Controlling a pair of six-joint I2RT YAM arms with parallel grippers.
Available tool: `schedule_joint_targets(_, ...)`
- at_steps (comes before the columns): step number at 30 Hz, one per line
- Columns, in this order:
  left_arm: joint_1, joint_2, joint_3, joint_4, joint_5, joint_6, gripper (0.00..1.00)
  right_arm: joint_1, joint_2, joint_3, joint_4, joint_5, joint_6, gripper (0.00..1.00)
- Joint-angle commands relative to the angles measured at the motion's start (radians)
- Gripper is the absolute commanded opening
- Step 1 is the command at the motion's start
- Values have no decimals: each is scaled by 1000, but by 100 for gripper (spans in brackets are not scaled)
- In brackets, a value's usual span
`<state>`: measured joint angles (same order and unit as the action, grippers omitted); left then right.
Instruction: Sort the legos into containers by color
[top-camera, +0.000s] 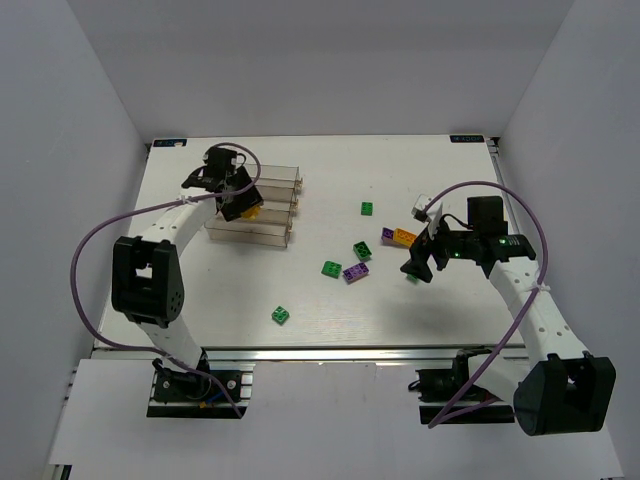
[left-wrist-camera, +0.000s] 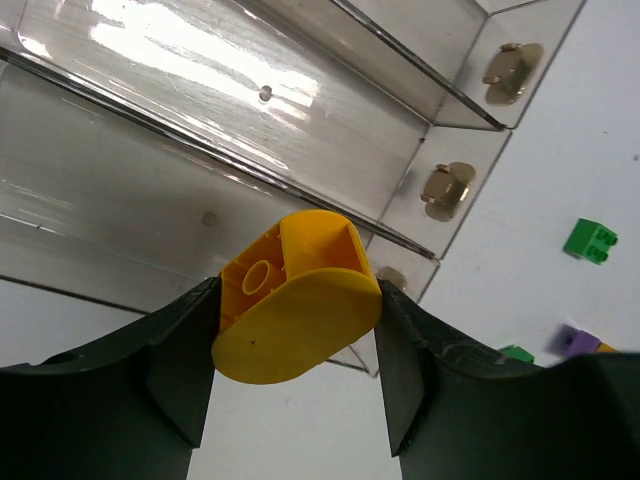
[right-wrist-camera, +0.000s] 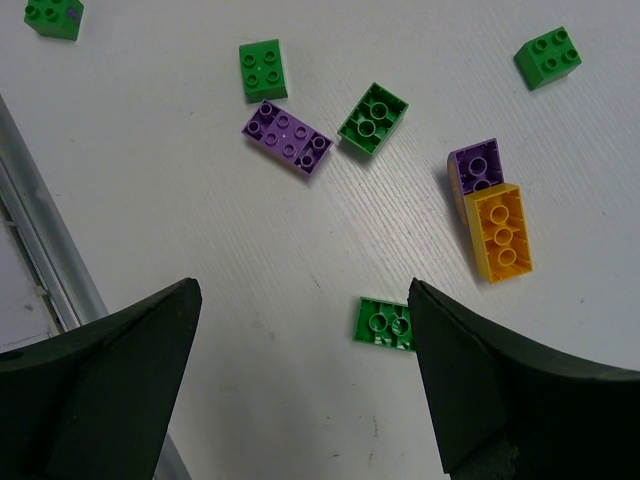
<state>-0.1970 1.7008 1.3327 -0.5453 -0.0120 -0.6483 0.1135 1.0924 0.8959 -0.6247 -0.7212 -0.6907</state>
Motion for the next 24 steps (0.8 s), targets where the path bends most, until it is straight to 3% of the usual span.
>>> schedule_joint_targets(1,5,-4,57,5,-28,-1,39,5,-26,-15,31,-18,8,89)
schedule_joint_targets(5,5,14,57,1,-39,19,67,6,-17,-20,46,-27,26,89)
schedule_joint_targets(7,5,22,56,-2,-43,27,76,8,-5,-20,69,-11,45,89)
schedule_joint_targets(11,5,28,62,-2,-48,36,85,12,33,-20,138,61,129,89)
schedule_joint_targets(18,5,4,79,-18,-42,50,87,23,168,15,223,290,212,89)
schedule_joint_targets(21,5,-62,59,-15,-13,56,81,20,271,76,212,347,177,89)
schedule_joint_targets(24,5,-193,-30,27,59,61,78,11,358,126,195,320,32,89)
